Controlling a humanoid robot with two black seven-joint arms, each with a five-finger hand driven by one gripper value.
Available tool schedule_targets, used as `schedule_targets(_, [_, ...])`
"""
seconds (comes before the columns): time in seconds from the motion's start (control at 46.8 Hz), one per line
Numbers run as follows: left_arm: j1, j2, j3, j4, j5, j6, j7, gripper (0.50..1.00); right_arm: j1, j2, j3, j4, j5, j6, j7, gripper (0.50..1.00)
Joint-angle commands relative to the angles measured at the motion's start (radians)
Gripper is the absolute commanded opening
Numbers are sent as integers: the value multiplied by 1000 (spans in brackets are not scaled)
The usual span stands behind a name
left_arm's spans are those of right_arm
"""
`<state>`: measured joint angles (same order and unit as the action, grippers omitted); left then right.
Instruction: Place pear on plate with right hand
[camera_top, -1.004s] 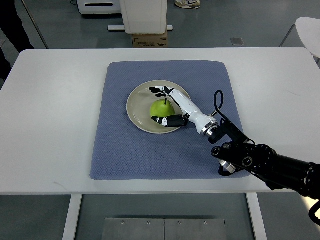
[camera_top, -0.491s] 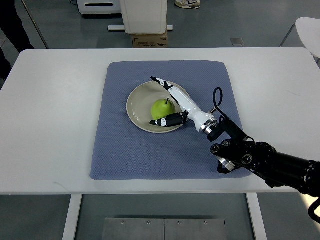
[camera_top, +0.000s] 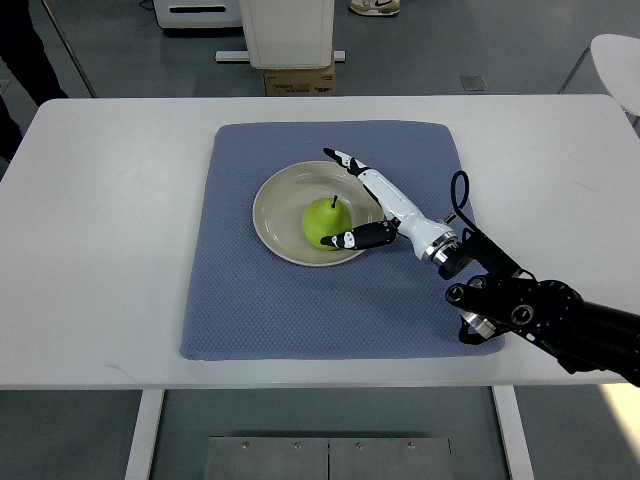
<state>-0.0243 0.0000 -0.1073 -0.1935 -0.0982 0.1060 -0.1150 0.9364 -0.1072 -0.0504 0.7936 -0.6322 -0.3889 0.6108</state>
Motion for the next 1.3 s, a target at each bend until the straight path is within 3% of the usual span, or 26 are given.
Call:
schedule_targets(0.0, [0,0,0,0,0,0,0,1000,-1,-20,1,-2,2,1,0,993])
schedule_targets(0.342, [0,0,0,0,0,0,0,1000,-7,-84,24,-14,22,12,0,993])
schedule_targets(0.577, [0,0,0,0,0,0,0,1000,-5,-121,37,-31,166,16,0,993])
schedule_targets(0.833, [0,0,0,0,0,0,0,1000,-31,-127,165,-44,348,8,0,1000])
schedule_targets(1.281, [0,0,0,0,0,0,0,1000,-54,-118,257,-111,359,1,0,1000])
